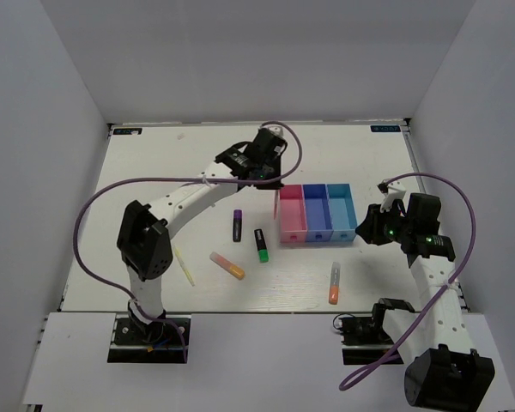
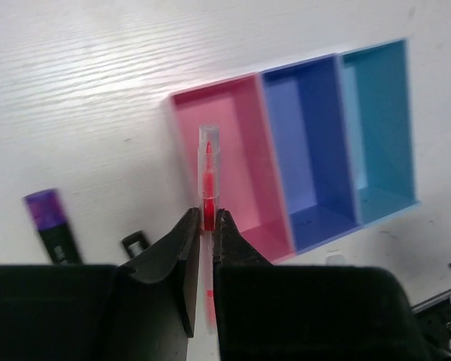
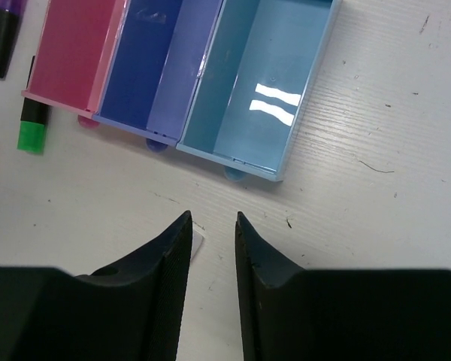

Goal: Sort the stationery into containers
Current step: Place the pen in the storage box.

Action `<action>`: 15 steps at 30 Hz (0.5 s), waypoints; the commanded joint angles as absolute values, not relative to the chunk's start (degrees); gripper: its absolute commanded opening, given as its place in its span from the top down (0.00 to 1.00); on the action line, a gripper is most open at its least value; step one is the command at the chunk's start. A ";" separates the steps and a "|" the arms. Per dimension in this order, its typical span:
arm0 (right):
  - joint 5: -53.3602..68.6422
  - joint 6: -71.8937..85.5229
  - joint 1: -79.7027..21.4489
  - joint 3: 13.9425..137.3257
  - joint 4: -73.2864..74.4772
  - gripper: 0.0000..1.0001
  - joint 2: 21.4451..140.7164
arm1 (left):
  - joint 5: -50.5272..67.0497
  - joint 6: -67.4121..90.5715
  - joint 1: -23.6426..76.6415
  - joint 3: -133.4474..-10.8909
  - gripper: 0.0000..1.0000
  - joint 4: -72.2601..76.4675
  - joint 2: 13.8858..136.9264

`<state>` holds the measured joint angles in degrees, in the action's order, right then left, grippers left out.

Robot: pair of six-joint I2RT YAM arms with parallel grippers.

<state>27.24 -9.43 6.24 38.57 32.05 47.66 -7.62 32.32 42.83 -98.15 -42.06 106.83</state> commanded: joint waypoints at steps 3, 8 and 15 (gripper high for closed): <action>27.07 -9.41 6.33 39.90 31.64 0.67 47.55 | -7.64 34.72 45.52 -106.50 1.00 -37.98 113.37; 27.16 -9.23 6.24 39.99 31.47 0.67 47.20 | -9.40 35.42 46.49 -110.65 1.00 -37.18 117.86; 27.07 -9.49 6.33 39.90 31.73 0.42 47.28 | -10.72 36.83 46.58 -107.41 0.69 -35.78 120.41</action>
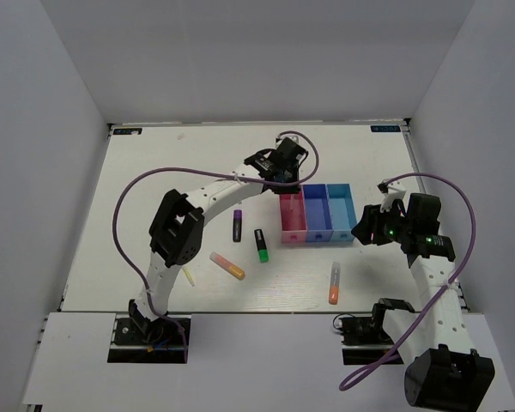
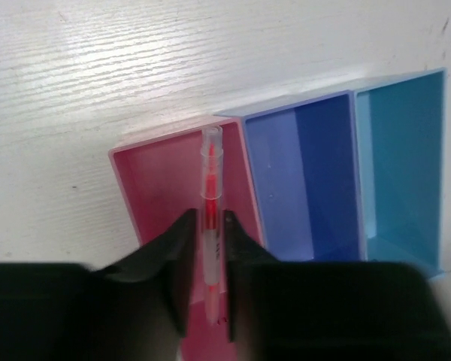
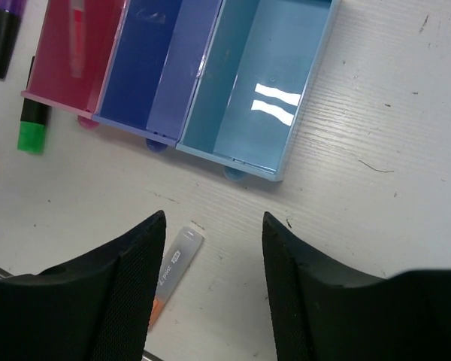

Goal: Sort the stationery into containers
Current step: Place the pen in the storage box, then pick up the pen from the center of the board.

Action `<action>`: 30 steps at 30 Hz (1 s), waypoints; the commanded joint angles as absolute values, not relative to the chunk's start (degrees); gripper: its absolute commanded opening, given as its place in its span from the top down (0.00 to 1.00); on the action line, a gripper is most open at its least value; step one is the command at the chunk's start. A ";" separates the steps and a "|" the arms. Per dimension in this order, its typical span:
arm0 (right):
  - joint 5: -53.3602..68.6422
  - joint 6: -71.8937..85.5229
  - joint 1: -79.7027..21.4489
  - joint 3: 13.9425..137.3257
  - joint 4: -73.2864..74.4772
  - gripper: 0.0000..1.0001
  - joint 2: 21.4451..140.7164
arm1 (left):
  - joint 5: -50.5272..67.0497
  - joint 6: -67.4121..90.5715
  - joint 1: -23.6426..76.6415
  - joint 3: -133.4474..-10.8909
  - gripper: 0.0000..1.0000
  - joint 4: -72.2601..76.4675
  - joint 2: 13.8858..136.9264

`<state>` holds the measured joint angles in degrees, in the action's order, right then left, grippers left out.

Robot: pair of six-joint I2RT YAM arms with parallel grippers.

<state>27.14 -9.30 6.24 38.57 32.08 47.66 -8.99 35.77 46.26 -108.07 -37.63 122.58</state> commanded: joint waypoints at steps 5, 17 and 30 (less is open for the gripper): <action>27.25 -9.75 6.24 39.90 32.16 0.40 47.28 | -10.63 35.86 47.02 -106.52 0.48 -36.21 118.74; 30.05 -12.47 6.15 40.87 34.45 0.21 48.60 | -26.72 43.39 45.38 -65.17 0.50 -45.00 81.68; 29.97 -11.78 6.33 40.34 34.19 0.77 49.13 | -16.36 45.62 21.11 -37.88 0.48 -43.42 69.51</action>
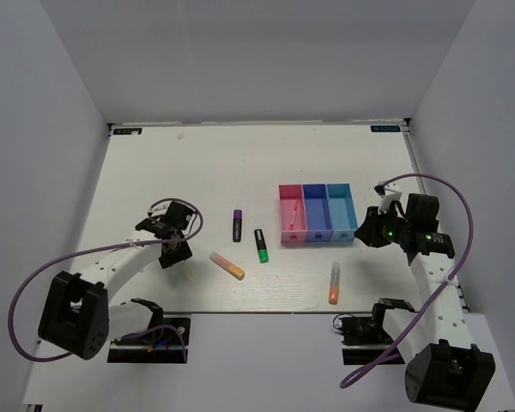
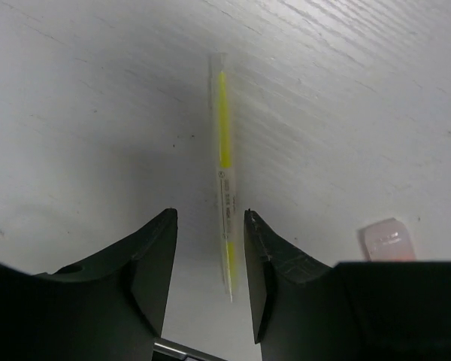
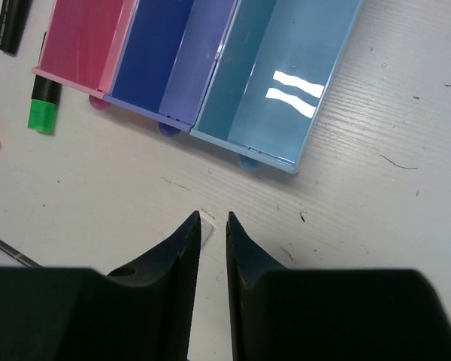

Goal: Sort the stationery into containers
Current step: Pick up the pen from the center of the board, then place the pen in the storage box.

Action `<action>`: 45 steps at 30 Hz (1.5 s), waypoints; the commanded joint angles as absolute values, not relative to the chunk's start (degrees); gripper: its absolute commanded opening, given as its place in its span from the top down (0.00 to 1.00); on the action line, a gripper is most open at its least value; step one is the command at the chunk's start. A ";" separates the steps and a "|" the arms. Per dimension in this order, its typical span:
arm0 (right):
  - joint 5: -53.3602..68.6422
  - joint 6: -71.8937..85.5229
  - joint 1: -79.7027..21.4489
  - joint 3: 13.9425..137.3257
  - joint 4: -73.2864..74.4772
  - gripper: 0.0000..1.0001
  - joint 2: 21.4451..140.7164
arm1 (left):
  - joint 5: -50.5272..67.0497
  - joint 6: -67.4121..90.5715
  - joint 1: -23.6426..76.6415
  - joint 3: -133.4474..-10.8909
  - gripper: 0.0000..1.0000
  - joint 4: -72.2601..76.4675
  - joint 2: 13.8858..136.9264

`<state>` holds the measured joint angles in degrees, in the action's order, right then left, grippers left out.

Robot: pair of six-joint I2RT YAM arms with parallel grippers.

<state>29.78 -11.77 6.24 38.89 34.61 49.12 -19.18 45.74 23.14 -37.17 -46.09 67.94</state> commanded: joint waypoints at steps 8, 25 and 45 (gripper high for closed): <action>29.62 -11.25 6.33 40.43 33.93 0.76 49.04 | -11.52 45.09 17.67 -35.16 0.51 -36.65 75.49; 30.76 -12.22 6.33 40.52 34.45 0.35 49.22 | -11.17 41.40 30.12 -52.27 1.00 -40.87 73.73; 28.13 -12.13 6.33 39.99 33.13 0.83 48.25 | -8.70 35.68 45.53 -116.10 0.98 -39.29 120.85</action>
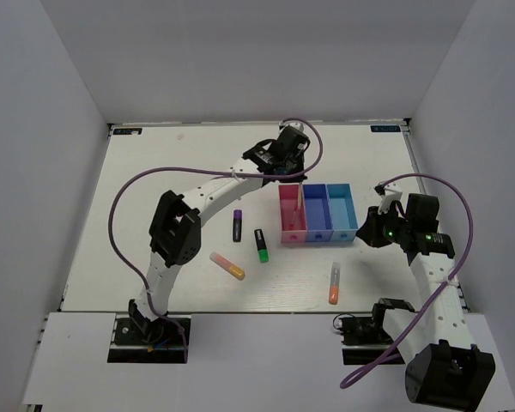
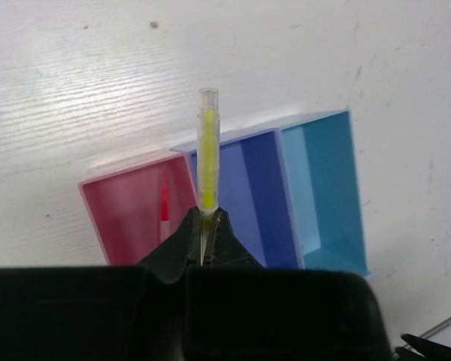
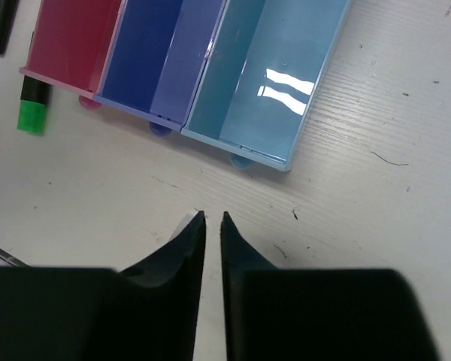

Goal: Sort the stationery into containers
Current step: Place the pen in the storage box.

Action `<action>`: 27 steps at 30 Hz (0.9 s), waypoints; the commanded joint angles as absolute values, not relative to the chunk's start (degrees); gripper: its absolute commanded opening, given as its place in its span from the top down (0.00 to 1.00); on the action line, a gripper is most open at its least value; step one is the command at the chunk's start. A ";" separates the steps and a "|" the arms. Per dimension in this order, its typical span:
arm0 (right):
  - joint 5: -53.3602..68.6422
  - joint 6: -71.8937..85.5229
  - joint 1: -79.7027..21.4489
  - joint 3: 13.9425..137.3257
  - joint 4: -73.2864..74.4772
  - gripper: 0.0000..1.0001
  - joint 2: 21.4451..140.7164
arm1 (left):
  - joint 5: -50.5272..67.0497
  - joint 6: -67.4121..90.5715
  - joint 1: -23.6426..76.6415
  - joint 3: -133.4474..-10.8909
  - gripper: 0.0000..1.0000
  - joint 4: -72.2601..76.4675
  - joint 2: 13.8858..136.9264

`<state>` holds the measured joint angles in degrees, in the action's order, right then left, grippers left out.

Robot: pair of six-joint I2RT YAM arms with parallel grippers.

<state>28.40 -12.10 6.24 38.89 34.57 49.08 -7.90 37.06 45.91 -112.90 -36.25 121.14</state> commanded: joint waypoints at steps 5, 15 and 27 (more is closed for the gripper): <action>28.39 -12.04 6.33 40.08 33.31 0.66 48.16 | -8.79 36.47 45.35 -110.06 0.92 -35.96 121.20; 28.74 -12.13 6.42 40.17 33.66 0.43 48.78 | -8.88 36.74 46.76 -103.63 0.65 -35.24 118.83; 28.56 -12.13 6.33 39.99 33.49 0.43 48.95 | -24.95 46.61 50.18 -82.20 0.68 -42.79 92.41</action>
